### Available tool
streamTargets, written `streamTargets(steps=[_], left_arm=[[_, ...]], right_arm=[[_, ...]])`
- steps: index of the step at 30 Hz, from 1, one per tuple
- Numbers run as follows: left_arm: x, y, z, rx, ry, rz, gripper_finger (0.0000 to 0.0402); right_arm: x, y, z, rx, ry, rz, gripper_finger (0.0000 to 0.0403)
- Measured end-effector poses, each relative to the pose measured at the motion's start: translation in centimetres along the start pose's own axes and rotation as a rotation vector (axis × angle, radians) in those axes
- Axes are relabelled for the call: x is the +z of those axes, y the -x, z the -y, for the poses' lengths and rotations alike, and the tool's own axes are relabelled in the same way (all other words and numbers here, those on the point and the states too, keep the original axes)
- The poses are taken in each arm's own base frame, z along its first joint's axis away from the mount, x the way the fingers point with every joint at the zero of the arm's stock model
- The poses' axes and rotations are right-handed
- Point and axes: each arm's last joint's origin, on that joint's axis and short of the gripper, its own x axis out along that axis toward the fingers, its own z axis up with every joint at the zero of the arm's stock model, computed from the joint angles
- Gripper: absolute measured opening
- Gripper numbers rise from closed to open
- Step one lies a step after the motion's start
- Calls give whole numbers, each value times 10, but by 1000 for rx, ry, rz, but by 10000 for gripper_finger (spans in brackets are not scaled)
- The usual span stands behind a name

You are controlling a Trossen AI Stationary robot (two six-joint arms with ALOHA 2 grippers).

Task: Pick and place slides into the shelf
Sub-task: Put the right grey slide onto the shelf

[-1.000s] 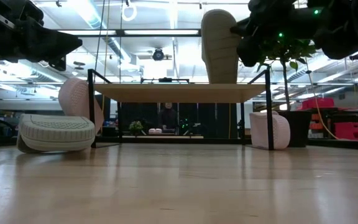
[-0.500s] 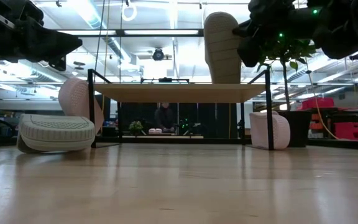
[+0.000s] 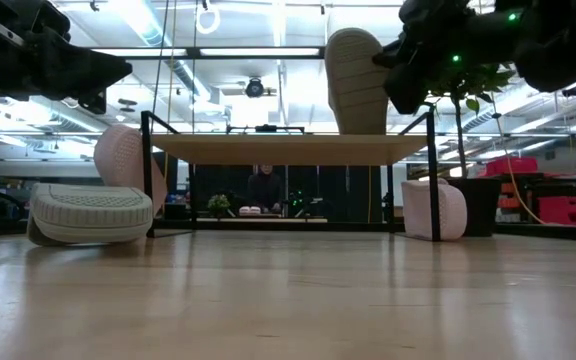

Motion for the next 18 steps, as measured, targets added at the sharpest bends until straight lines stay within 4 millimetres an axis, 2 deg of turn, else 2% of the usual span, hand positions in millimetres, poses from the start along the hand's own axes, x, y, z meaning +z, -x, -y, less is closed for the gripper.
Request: streamTargets(steps=[10,18], left_arm=[[0,0,0,0,0,0,71],[0,0,0,0,0,0,62]], right_arm=[[12,19,-6,51,-62,-33,22],[11,25,-20,130,-136,-99,25]])
